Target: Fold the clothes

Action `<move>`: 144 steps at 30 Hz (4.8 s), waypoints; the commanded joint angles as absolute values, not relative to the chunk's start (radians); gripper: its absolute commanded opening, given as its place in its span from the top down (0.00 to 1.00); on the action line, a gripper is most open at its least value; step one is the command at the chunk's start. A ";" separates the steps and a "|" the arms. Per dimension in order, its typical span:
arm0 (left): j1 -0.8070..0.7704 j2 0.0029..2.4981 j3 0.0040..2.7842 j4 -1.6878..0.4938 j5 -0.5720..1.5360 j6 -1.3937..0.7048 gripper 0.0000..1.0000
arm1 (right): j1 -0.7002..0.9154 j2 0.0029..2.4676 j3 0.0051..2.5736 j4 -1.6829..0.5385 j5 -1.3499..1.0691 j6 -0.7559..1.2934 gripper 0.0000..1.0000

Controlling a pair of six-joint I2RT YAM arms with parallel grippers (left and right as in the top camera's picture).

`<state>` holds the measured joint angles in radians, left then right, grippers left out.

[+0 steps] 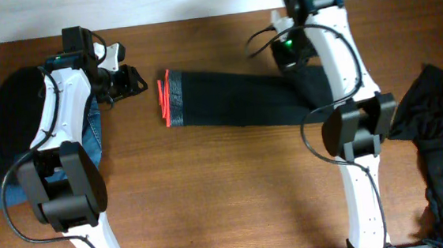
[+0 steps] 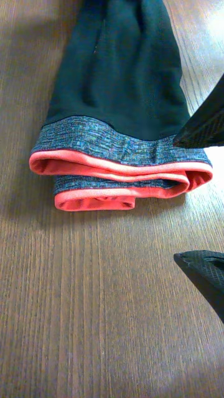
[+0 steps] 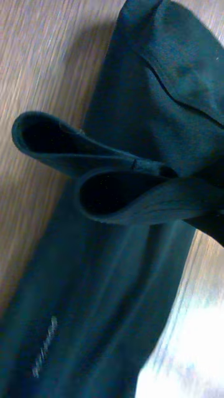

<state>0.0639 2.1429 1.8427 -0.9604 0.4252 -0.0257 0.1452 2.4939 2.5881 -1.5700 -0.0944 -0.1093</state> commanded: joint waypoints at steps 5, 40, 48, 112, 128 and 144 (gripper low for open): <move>0.068 2.122 1.855 -0.958 0.418 -0.009 0.48 | 0.204 2.462 2.542 -1.541 -0.096 -0.070 0.96; 0.067 2.124 1.848 -0.963 0.426 -0.010 0.21 | 0.178 2.463 2.509 -1.615 -0.014 -0.073 0.40; 0.027 2.131 1.848 -0.957 0.449 -0.010 0.16 | 0.148 2.465 2.450 -1.608 -0.014 -0.070 0.48; 0.162 2.086 1.911 -0.941 0.422 -0.007 1.00 | 0.125 2.407 2.576 -1.594 -0.075 -0.069 0.28; -0.124 1.999 1.918 -1.006 0.271 -0.022 0.99 | -0.025 2.408 2.577 -1.654 -0.123 -0.070 0.27; -0.398 2.157 1.917 -0.867 0.150 -0.060 0.99 | -0.062 2.408 2.577 -1.685 -0.184 -0.071 0.28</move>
<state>-0.3725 2.1178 1.9041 -0.8932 0.1616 -0.0341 -0.0612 2.4191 2.5683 -1.6783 -0.1654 -0.0711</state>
